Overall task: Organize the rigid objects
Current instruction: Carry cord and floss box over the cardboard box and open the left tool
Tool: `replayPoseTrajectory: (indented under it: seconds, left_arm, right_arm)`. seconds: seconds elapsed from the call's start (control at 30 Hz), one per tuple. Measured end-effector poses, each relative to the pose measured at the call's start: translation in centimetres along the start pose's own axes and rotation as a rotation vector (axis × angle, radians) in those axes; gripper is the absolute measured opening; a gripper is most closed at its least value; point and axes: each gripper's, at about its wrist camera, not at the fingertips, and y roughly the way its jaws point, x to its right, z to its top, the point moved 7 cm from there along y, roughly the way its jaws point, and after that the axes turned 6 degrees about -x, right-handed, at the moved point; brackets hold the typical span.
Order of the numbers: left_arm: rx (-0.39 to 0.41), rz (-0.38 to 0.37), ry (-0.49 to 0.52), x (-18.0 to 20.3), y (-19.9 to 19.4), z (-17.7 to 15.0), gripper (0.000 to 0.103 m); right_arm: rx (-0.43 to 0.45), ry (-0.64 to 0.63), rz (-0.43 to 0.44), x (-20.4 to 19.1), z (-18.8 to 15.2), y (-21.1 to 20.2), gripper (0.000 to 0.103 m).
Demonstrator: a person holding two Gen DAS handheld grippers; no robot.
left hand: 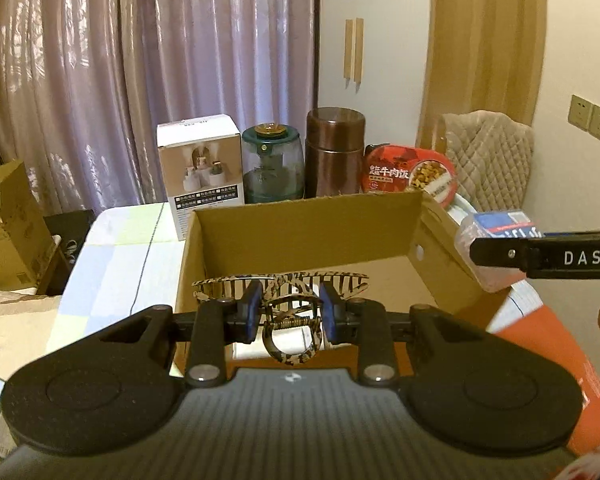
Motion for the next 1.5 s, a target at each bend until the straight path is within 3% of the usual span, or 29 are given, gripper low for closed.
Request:
replayPoseTrajectory:
  seconds: [0.17, 0.4, 1.5]
  left_arm:
    - [-0.045, 0.001, 0.009, -0.9, 3.7, 1.4, 0.025]
    - [-0.112, -0.016, 0.015, -1.0, 7.5, 0.2, 0.025]
    - [-0.203, -0.026, 0.020, -0.8, 11.5, -2.0, 0.026]
  right_arm:
    - [-0.073, 0.003, 0.007, 0.4, 0.9, 3.9, 0.084]
    - [-0.149, 0.011, -0.014, 1.1, -0.5, 7.8, 0.084]
    - [-0.228, -0.033, -0.040, 1.8, -2.9, 11.0, 0.084]
